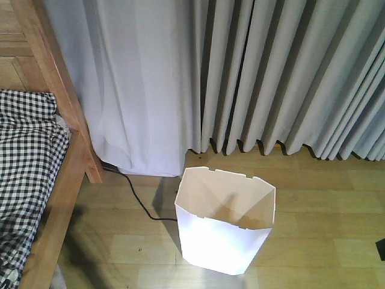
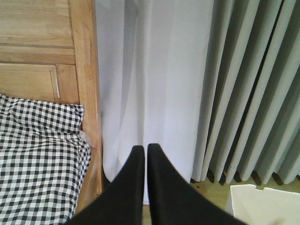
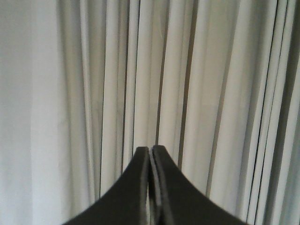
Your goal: Move trash bin to bedside with robot
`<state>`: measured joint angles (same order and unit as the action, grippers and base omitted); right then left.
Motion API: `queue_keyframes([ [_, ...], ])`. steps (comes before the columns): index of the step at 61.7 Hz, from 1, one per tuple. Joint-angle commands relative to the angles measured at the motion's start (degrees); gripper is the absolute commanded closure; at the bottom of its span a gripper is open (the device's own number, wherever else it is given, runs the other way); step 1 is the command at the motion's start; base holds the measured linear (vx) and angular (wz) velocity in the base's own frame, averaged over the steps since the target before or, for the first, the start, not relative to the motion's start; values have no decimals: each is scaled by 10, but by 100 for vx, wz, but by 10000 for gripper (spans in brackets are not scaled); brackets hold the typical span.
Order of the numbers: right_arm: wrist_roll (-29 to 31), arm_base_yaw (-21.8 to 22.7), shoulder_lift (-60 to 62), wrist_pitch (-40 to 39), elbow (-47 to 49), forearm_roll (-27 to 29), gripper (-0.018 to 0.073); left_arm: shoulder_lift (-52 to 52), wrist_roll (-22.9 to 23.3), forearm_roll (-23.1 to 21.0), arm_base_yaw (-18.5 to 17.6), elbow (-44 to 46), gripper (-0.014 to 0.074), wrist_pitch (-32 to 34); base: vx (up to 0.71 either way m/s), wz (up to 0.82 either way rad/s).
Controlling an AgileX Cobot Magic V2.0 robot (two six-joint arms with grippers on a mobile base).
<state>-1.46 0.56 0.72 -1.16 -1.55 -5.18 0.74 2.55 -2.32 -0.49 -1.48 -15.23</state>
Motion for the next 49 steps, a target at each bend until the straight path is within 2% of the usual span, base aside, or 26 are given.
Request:
queue_keyframes([
  [1, -6, -1, 6, -32, -4, -12, 568, 8, 3, -3, -4, -11, 602, 40, 0, 0],
  [49, -6, -1, 6, -29, -4, -11, 568, 8, 3, -3, -4, -11, 602, 40, 0, 0],
])
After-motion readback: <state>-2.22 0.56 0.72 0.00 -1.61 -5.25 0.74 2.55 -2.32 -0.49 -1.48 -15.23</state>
